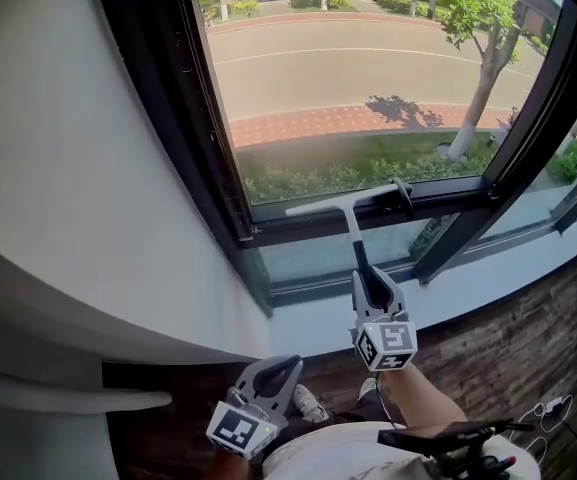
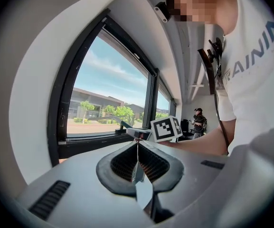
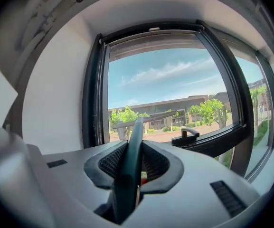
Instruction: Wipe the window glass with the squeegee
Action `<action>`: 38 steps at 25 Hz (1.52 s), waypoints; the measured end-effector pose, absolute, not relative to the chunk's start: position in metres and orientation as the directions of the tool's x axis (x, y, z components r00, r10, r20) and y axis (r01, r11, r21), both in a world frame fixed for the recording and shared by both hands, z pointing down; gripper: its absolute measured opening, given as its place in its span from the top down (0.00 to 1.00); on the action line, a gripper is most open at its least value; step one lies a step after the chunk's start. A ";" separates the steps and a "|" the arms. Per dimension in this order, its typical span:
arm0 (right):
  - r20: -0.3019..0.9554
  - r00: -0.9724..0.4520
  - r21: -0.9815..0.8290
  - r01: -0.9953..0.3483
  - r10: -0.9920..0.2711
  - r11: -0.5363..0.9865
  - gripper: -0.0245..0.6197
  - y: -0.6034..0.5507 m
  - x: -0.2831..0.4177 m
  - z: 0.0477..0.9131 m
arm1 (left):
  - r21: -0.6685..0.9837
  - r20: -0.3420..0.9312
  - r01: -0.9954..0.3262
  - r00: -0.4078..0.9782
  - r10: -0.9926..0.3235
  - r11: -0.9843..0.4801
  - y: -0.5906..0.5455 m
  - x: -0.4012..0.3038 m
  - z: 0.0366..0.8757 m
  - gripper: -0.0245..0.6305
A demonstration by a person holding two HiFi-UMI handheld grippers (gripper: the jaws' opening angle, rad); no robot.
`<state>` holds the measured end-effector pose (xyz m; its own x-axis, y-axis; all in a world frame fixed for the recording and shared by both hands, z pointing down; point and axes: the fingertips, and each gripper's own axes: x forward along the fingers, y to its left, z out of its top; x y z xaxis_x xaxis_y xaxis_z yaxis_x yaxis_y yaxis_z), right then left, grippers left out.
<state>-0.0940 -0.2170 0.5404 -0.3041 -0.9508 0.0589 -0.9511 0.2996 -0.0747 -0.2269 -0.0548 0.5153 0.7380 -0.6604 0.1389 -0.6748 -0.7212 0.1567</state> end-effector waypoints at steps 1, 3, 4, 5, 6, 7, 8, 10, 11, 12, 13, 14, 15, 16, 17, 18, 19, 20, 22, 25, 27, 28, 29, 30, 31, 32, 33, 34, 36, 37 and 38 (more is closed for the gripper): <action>0.055 -0.295 -0.060 -0.955 -0.954 0.291 0.81 -0.211 -0.082 0.537 | 0.154 0.136 -0.672 0.741 -0.658 -0.724 -0.054 -0.226 0.515 0.93; 0.045 -0.282 -0.028 -0.959 -0.958 0.281 0.81 -0.198 -0.059 0.529 | 0.140 0.132 -0.678 0.735 -0.665 -0.722 -0.051 -0.223 0.516 0.93; 0.037 -0.279 -0.018 -0.960 -0.959 0.279 0.81 -0.191 -0.049 0.524 | 0.131 0.134 -0.683 0.731 -0.669 -0.719 -0.048 -0.220 0.517 0.93; 0.027 -0.277 -0.013 -0.961 -0.960 0.277 0.81 -0.184 -0.038 0.519 | 0.127 0.136 -0.686 0.728 -0.672 -0.717 -0.044 -0.217 0.519 0.93; 0.017 -0.275 -0.013 -0.961 -0.961 0.275 0.81 -0.177 -0.029 0.515 | 0.127 0.139 -0.688 0.726 -0.674 -0.714 -0.040 -0.212 0.519 0.93; 0.006 -0.273 -0.016 -0.962 -0.962 0.273 0.81 -0.171 -0.020 0.511 | 0.127 0.139 -0.690 0.724 -0.676 -0.713 -0.038 -0.205 0.517 0.93; -0.004 -0.272 -0.018 -0.962 -0.962 0.272 0.81 -0.165 -0.010 0.507 | 0.124 0.136 -0.691 0.723 -0.677 -0.712 -0.036 -0.197 0.513 0.93; -0.027 -0.278 -0.024 -0.960 -0.960 0.279 0.81 -0.150 0.012 0.497 | 0.110 0.128 -0.691 0.722 -0.680 -0.714 -0.030 -0.176 0.504 0.93; -0.039 -0.285 -0.027 -0.958 -0.958 0.286 0.81 -0.142 0.024 0.492 | 0.101 0.124 -0.694 0.720 -0.683 -0.713 -0.026 -0.164 0.499 0.93; -0.051 -0.292 -0.030 -0.955 -0.955 0.294 0.81 -0.133 0.036 0.487 | 0.090 0.121 -0.701 0.713 -0.691 -0.708 -0.022 -0.153 0.494 0.93; -0.059 -0.299 -0.033 -0.953 -0.953 0.301 0.81 -0.125 0.049 0.482 | 0.081 0.116 -0.711 0.703 -0.702 -0.698 -0.017 -0.142 0.488 0.93; -0.064 -0.305 -0.036 -0.951 -0.950 0.307 0.81 -0.116 0.061 0.478 | 0.078 0.109 -0.722 0.691 -0.714 -0.687 -0.012 -0.132 0.481 0.93; -0.067 -0.311 -0.037 -0.949 -0.948 0.314 0.81 -0.107 0.073 0.475 | 0.080 0.099 -0.731 0.682 -0.725 -0.677 -0.007 -0.123 0.475 0.93; -0.069 -0.319 -0.037 -0.946 -0.945 0.322 0.81 -0.097 0.086 0.472 | 0.083 0.089 -0.739 0.673 -0.734 -0.668 -0.001 -0.113 0.469 0.93; -0.070 -0.328 -0.038 -0.943 -0.942 0.331 0.81 -0.087 0.099 0.471 | 0.082 0.082 -0.748 0.664 -0.743 -0.659 0.006 -0.103 0.465 0.93; -0.069 -0.335 -0.043 -0.940 -0.940 0.338 0.81 -0.077 0.113 0.469 | 0.076 0.080 -0.755 0.655 -0.751 -0.651 0.012 -0.093 0.462 0.93; -0.066 -0.341 -0.054 -0.937 -0.938 0.345 0.81 -0.067 0.127 0.469 | 0.068 0.081 -0.760 0.650 -0.756 -0.646 0.020 -0.082 0.460 0.93; -0.061 -0.346 -0.070 -0.934 -0.936 0.350 0.81 -0.057 0.140 0.468 | 0.061 0.085 -0.762 0.647 -0.758 -0.644 0.028 -0.071 0.459 0.93; -0.052 -0.358 -0.105 -0.926 -0.932 0.361 0.81 -0.035 0.164 0.469 | 0.050 0.097 -0.763 0.646 -0.757 -0.644 0.048 -0.049 0.460 0.93; -0.052 -0.370 -0.134 -0.918 -0.928 0.373 0.81 -0.004 0.196 0.472 | 0.045 0.119 -0.771 0.635 -0.763 -0.635 0.077 -0.019 0.465 0.93; -0.051 -0.377 -0.141 -0.914 -0.925 0.380 0.81 0.012 0.213 0.474 | 0.047 0.135 -0.782 0.621 -0.772 -0.621 0.094 -0.002 0.468 0.93; -0.048 -0.382 -0.144 -0.912 -0.923 0.384 0.81 0.021 0.221 0.476 | 0.048 0.140 -0.786 0.617 -0.775 -0.617 0.104 0.006 0.469 0.93; -0.045 -0.387 -0.146 -0.910 -0.921 0.389 0.81 0.031 0.229 0.479 | 0.047 0.142 -0.787 0.614 -0.776 -0.615 0.115 0.014 0.470 0.93; -0.045 -0.392 -0.147 -0.907 -0.919 0.394 0.81 0.040 0.235 0.481 | 0.046 0.142 -0.789 0.613 -0.777 -0.613 0.124 0.019 0.471 0.93; -0.048 -0.398 -0.147 -0.904 -0.916 0.400 0.81 0.047 0.239 0.482 | 0.045 0.143 -0.791 0.610 -0.779 -0.611 0.131 0.022 0.471 0.93; -0.051 -0.402 -0.147 -0.902 -0.914 0.405 0.81 0.051 0.242 0.481 | 0.045 0.147 -0.794 0.605 -0.782 -0.606 0.135 0.023 0.471 0.93; -0.057 -0.406 -0.146 -0.900 -0.912 0.410 0.81 0.056 0.242 0.478 | 0.043 0.150 -0.798 0.600 -0.786 -0.601 0.139 0.021 0.469 0.93; -0.064 -0.409 -0.144 -0.899 -0.910 0.414 0.81 0.060 0.242 0.475 | 0.040 0.151 -0.803 0.594 -0.790 -0.595 0.142 0.020 0.467 0.93; -0.079 -0.410 -0.139 -0.898 -0.909 0.417 0.81 0.066 0.242 0.468 | 0.040 0.151 -0.813 0.579 -0.801 -0.581 0.144 0.016 0.464 0.93; -0.083 -0.408 -0.138 -0.899 -0.909 0.416 0.81 0.067 0.241 0.467 | 0.045 0.151 -0.817 0.574 -0.805 -0.574 0.144 0.015 0.463 0.93; -0.084 -0.406 -0.140 -0.900 -0.910 0.414 0.81 0.069 0.241 0.466 | 0.049 0.151 -0.819 0.571 -0.807 -0.571 0.144 0.013 0.462 0.93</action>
<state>0.2408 0.0692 0.4655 -0.4058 -0.9101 -0.0839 -0.8995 0.4139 -0.1395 0.0127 0.1435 0.4618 0.5714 -0.8067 0.1510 -0.8193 -0.5712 0.0488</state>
